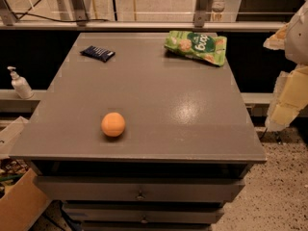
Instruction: Move orange near green rice chip bag
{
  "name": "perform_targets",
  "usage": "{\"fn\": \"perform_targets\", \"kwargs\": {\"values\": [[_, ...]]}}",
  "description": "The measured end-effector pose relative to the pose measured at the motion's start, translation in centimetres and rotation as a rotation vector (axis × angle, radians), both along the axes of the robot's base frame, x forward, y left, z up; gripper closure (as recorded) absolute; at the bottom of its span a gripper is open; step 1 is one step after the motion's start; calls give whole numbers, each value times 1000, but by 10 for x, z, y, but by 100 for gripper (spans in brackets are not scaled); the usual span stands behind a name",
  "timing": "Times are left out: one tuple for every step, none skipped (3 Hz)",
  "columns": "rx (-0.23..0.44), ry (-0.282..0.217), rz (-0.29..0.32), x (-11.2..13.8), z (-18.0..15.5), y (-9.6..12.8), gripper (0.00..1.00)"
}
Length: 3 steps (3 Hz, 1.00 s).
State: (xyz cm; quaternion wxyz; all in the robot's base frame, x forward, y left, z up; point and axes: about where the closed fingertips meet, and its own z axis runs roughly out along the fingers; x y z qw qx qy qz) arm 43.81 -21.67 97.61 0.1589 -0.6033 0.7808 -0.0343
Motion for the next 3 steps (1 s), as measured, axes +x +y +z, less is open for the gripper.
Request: {"fn": "perform_targets", "kwargs": {"values": [[0, 0, 0, 0, 0, 0, 0], [36, 3, -8, 2, -5, 3, 0], [149, 19, -1, 5, -18, 21, 0]]}}
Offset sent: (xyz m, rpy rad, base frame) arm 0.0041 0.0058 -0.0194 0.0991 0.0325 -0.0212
